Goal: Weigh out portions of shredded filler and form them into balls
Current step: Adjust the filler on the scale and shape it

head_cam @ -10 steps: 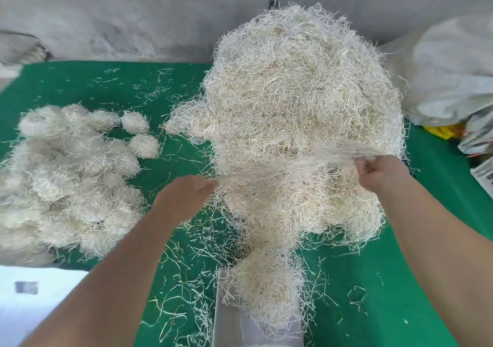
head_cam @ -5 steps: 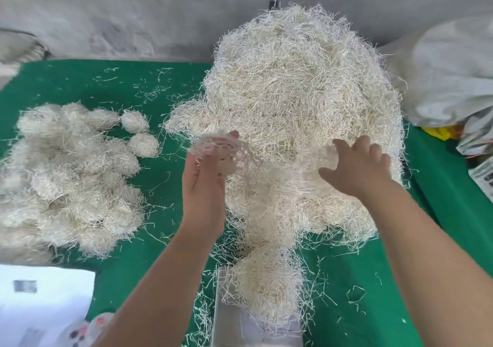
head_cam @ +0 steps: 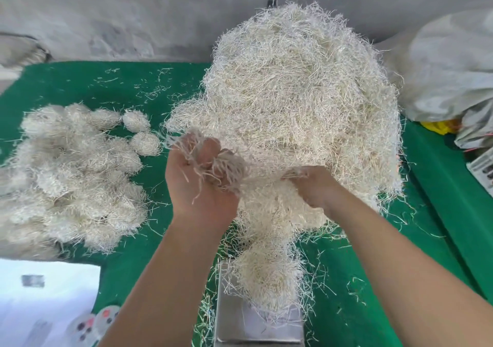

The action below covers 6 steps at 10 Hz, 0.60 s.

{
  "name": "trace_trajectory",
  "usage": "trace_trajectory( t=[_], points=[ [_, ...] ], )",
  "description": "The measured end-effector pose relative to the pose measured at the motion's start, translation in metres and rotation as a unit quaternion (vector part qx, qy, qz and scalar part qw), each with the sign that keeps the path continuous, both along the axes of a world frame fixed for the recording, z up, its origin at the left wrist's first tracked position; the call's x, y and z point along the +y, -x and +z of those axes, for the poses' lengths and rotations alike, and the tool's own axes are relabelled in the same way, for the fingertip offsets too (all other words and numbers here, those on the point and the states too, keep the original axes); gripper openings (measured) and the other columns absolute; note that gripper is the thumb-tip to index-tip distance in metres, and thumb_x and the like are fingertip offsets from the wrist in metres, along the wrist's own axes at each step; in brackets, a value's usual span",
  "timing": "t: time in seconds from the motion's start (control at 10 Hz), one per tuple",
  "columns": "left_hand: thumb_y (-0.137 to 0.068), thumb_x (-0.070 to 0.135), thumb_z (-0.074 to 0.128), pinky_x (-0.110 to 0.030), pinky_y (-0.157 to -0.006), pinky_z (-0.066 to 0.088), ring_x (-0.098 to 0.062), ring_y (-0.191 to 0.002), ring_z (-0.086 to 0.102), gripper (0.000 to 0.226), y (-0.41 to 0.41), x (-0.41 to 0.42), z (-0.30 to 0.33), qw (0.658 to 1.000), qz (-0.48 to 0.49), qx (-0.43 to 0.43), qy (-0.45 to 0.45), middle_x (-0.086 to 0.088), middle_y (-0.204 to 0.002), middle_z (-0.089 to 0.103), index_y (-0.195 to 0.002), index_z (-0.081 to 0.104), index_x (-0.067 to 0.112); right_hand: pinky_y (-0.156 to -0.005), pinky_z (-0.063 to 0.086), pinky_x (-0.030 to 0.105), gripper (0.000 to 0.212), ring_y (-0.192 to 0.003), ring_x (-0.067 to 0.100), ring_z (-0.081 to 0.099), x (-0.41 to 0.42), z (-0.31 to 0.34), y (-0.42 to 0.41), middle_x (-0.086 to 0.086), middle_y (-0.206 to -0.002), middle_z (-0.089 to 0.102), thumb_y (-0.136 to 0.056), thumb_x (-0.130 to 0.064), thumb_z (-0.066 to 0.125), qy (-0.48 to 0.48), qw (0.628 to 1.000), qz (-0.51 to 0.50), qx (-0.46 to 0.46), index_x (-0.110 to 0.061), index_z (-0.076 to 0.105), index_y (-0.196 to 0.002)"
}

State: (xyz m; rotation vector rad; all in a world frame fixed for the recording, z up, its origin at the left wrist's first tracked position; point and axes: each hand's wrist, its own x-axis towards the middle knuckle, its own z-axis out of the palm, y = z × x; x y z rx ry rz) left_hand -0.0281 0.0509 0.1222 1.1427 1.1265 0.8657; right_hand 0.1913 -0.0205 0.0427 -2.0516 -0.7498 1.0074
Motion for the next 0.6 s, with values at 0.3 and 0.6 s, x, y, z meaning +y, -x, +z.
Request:
trace_trajectory(
  t=[0.3, 0.6],
  points=[
    [-0.097, 0.025, 0.049, -0.022, -0.058, 0.047, -0.010, -0.058, 0.049, 0.028, 0.018, 0.005, -0.031, 0.943, 0.068, -0.272, 0.181, 0.002, -0.072, 0.047, -0.069, 0.044, 0.025, -0.076, 0.063, 0.029, 0.058, -0.105, 0.024, 0.072, -0.005, -0.007, -0.094, 0.019, -0.130, 0.067, -0.100, -0.014, 0.068, -0.121, 0.905, -0.291, 0.287, -0.010, 0.044, -0.153],
    [-0.102, 0.013, 0.045, -0.030, -0.088, 0.054, -0.008, -0.080, 0.058, 0.015, -0.009, -0.020, -0.038, 0.955, 0.008, -0.281, 0.098, 0.008, -0.086, 0.053, -0.100, 0.058, 0.019, -0.093, 0.057, 0.042, 0.063, -0.114, 0.017, 0.061, -0.040, 0.044, -0.032, 0.004, -0.142, 0.047, -0.096, -0.052, 0.062, -0.061, 0.925, -0.030, -0.375, -0.030, 0.041, -0.151]
  ],
)
